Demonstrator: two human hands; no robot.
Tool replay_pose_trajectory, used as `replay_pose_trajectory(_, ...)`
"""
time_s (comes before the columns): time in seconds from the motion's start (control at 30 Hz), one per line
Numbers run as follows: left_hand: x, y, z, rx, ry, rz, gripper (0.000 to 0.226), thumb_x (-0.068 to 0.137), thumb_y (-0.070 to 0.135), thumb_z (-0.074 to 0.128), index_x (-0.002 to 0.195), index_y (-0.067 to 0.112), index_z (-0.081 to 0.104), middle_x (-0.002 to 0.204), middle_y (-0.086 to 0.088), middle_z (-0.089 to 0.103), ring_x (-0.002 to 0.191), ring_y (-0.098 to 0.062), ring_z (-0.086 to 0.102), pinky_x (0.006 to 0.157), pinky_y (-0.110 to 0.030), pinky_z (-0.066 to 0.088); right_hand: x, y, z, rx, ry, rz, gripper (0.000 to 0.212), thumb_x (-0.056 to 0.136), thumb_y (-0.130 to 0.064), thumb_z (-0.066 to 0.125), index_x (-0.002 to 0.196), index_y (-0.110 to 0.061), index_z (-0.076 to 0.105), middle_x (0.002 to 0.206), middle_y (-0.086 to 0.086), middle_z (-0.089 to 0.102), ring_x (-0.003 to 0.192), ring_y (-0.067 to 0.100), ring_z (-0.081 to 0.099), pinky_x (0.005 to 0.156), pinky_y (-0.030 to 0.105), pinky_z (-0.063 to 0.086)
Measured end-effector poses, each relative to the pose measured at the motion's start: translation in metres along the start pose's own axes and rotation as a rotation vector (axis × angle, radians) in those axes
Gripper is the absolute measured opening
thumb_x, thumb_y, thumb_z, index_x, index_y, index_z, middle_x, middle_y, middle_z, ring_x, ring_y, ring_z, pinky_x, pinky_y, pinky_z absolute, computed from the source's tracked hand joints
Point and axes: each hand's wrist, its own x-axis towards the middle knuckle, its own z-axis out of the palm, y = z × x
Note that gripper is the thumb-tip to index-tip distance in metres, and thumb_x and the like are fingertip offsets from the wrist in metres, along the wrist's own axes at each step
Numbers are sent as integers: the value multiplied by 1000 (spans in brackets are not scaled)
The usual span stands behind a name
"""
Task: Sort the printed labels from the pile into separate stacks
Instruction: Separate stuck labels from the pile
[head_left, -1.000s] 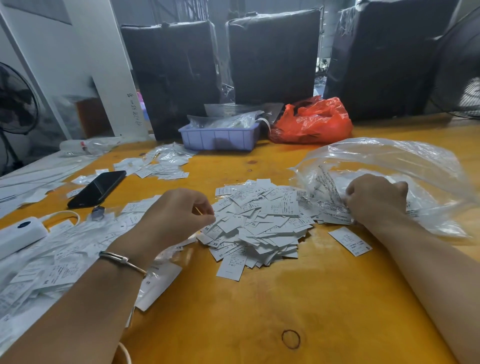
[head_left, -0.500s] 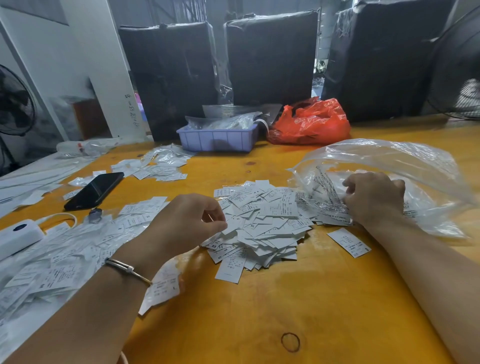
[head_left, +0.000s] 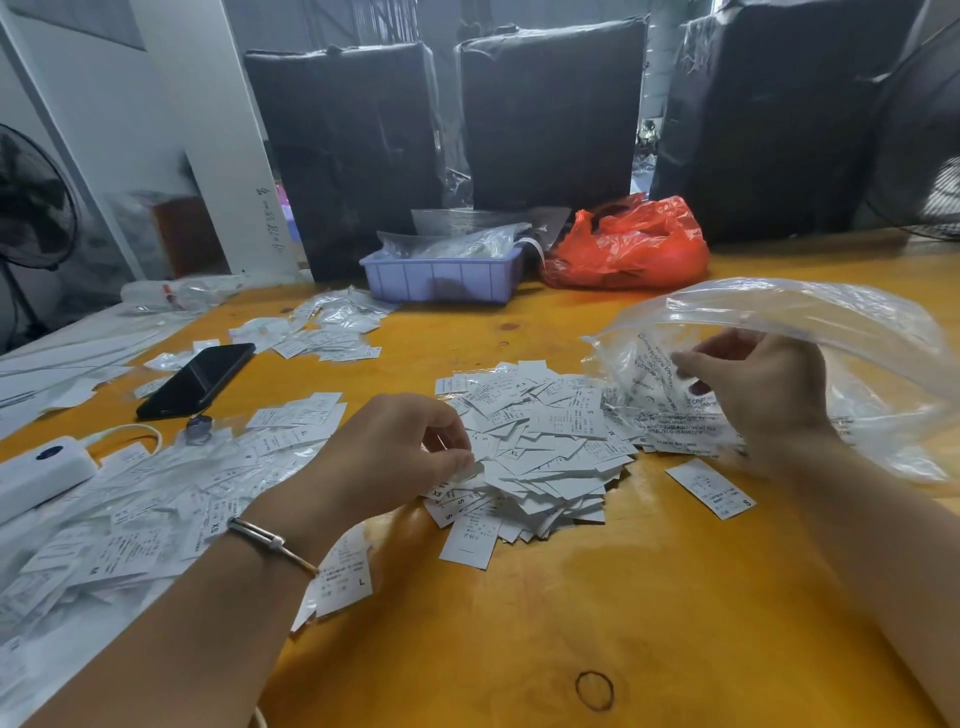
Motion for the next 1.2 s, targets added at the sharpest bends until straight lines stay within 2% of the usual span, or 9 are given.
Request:
replay_pose_trajectory(0.1,0,3,-1,-85,25,34,12,83,38,74,93,35,69,94,18,66,90,3,62,79,-30,56,-20,-24,6,307,-304,126,16,69,-8,79,76,-4,65,64,5,71,50,11,62,52,22,48)
replay_pose_trajectory(0.2,-3,14,-2,-310,-21,91,55,72,52,74,123,38,58,113,30,56,103,15,55,74,-12,51,-43,-40,15,346,-628,53,14,68,-3,77,80,-2,69,70,12,71,60,19,63,65,34,48)
replay_pose_trajectory(0.27,-5,21,-4,-429,-87,139,72,68,51,75,134,42,49,121,33,53,110,20,50,76,-7,49,-57,-46,20,402,-767,-5,12,72,6,72,83,1,70,72,15,71,64,22,64,62,30,53)
replay_pose_trajectory(0.4,-8,27,-6,-455,-164,197,45,73,33,78,117,31,65,110,14,72,106,3,64,89,-15,51,-68,-49,25,464,-844,-42,21,75,22,61,84,5,70,71,19,71,60,18,65,58,22,54)
replay_pose_trajectory(0.53,-9,29,-5,-592,-143,180,28,74,23,73,94,4,73,84,-7,77,85,-18,74,78,-21,56,-66,-46,26,484,-779,-60,20,78,22,59,87,7,68,72,21,71,60,17,65,59,23,53)
replay_pose_trajectory(0.8,-7,28,-3,-607,-112,103,15,82,10,70,87,-4,72,77,-12,76,76,-24,74,71,-20,56,-63,-42,27,451,-695,-54,19,73,1,75,92,1,69,69,15,70,59,16,63,58,22,53)
replay_pose_trajectory(0.93,-7,26,-3,-605,-86,62,14,81,10,72,84,-3,72,73,-12,75,70,-21,74,64,-17,55,-58,-38,26,356,-656,-75,13,78,5,72,90,0,69,68,15,70,58,17,62,57,23,52)
replay_pose_trajectory(1.13,-5,20,-5,-488,-45,13,34,65,38,76,78,6,72,69,-4,75,69,-17,73,73,-25,59,-20,-14,9,-140,-48,-190,11,86,1,62,87,-6,70,73,8,69,49,12,64,49,22,52)
replay_pose_trajectory(1.2,-5,20,-5,-464,-40,5,38,62,40,79,76,6,70,67,-4,73,65,-16,71,66,-23,57,-12,-6,3,-219,79,-199,15,88,3,56,88,-5,70,79,13,71,58,20,68,57,30,56)
